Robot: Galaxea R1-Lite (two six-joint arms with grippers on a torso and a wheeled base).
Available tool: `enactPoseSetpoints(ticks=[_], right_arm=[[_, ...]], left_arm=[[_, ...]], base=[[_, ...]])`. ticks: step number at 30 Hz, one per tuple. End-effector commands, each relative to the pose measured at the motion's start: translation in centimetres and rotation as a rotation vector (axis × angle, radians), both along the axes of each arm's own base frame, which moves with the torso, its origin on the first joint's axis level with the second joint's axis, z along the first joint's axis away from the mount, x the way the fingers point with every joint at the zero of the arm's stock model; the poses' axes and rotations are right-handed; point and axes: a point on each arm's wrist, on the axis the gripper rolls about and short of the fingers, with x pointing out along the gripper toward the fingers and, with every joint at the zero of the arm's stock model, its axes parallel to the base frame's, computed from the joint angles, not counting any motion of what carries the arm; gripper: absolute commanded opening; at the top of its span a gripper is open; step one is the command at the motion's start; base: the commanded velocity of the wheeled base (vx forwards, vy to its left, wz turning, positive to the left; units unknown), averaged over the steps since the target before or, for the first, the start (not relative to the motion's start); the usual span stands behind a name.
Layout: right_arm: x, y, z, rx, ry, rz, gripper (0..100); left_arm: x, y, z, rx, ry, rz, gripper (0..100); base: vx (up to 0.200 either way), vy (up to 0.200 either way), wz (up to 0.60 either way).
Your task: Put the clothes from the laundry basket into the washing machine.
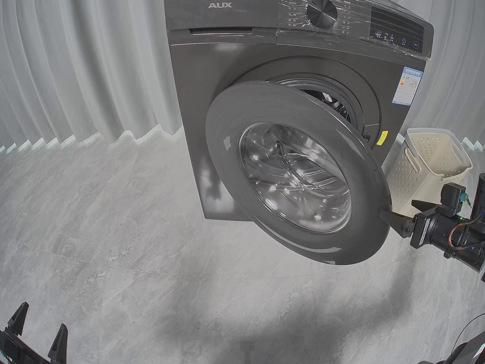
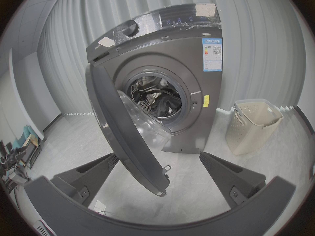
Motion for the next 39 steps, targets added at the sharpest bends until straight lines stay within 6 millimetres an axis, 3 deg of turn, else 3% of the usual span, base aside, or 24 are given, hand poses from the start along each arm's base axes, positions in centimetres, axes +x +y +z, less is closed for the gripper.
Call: enactPoseSetpoints(ticks=[1,4,8,13,16,32,39], right_arm=[[2.6,-1.5,-1.1,-0.010,0.033,-0.128,100],[2.6,-2.8,-1.0,-0.012,0.016,-0.183,100],[1.1,-2.7,-1.8,-0.017,0.035,-0.155,100],[-2.5,-0.5,-3.6,-0.038,0.090,0.017,100],[-3.6,0.2,-4.5,-0.045,0.122,0.097,100],[-4.1,3.4,-3.4,0.100,0.137,0.270,100],[-4.5,4.9,-3.5,0.091,0.152,0.356,100]], left_arm=[[0.0,0.0,-0.5,-0.002,0.002,0.000,100],[0.0,0.0,-0.5,0.000,0.004,0.002,100],[0.0,0.0,-0.5,0.000,0.002,0.000,100],[0.0,0.0,-0.5,-0.002,0.002,0.002,100],[0.0,0.0,-0.5,-0.002,0.002,0.002,100],[0.0,0.0,-0.5,0.000,0.002,0.002,100],[0.0,0.0,-0.5,0.000,0.002,0.002,100]], base=[[0.000,0.000,0.00],[0.000,0.000,0.00],[0.000,0.000,0.00],[0.000,-0.080,0.00],[0.000,-0.200,0.00],[0.000,-0.200,0.00],[0.000,0.000,0.00]])
